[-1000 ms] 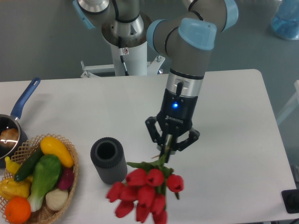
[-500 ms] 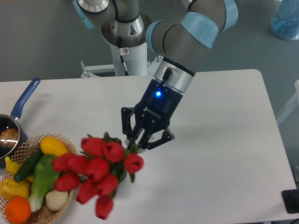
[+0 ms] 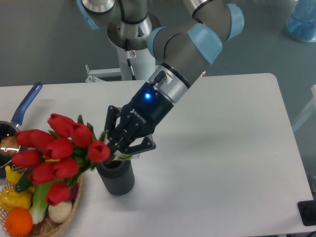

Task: Insert the flowers into the vase
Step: 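Lower the tulip stems into the vase opening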

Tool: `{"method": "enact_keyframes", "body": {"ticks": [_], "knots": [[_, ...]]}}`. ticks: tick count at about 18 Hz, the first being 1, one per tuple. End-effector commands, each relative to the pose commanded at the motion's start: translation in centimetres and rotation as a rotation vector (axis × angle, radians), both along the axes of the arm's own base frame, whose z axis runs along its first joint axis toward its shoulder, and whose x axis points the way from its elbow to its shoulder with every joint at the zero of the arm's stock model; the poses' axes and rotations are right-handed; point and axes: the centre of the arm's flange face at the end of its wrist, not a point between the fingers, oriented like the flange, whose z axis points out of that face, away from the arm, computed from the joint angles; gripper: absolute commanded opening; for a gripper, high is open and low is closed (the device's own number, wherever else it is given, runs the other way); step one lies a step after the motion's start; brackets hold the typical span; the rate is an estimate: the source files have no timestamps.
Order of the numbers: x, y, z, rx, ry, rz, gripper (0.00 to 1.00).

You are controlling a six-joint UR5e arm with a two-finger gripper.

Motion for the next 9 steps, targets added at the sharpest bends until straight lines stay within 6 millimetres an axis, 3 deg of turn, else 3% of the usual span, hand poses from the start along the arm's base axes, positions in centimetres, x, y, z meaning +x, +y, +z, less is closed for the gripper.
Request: {"method": "enact_keyframes", "body": {"ticks": [4,9], "knots": [[0.8,0.0,-0.2,0.045,-0.058,-0.045,0.09],[1.3,-0.6,-1.9,0.057,-0.128,-0.065,0.09]]}}
